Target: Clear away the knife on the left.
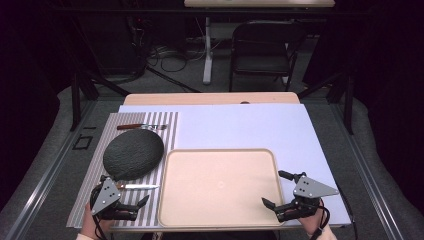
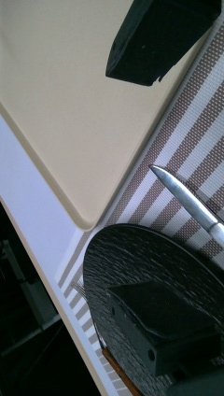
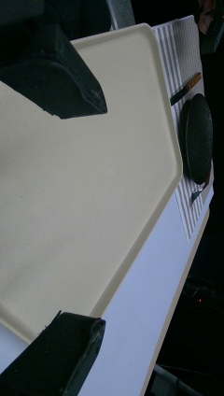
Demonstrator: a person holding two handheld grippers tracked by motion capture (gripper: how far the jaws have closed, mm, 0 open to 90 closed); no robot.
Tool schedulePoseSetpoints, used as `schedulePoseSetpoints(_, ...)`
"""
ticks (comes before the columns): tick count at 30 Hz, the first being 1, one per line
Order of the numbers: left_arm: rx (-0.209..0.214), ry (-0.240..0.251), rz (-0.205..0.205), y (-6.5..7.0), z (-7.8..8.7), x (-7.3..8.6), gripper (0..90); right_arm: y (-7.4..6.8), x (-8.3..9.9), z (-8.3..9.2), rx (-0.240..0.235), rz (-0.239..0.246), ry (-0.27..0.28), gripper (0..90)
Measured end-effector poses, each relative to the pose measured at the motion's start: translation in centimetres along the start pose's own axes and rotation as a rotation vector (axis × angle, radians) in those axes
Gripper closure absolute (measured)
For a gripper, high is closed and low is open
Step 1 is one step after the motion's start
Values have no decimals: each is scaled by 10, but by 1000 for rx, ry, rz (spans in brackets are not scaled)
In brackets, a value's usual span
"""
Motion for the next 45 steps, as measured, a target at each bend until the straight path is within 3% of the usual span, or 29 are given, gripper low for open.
schedulePoseSetpoints(10, -12, -57, -11, -11, 4, 6, 0, 0, 1, -1, 4, 2, -9, 0)
schedulePoseSetpoints(14, -14, -117, -48, -16, 6, 12, 1, 0, 1, -2, 3, 0, -7, 0)
schedulePoseSetpoints(32, -4, -248, -25, -41, 17, 27, 1, -1, 2, -3, 0, -4, -16, 0)
schedulePoseSetpoints(45, 2, -356, -75, -59, 24, 34, 2, 0, 3, -4, -1, -4, -17, 0)
Point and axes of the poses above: each handheld gripper's, and its own axes: z roughly backward along the jaws, x roughly out of its underside, y roughly to its right, the point moved 10 cm from there along -z, roughly forward along the jaws, and after that the axes turned 2 degrees about -y, right-handed, at the moved point
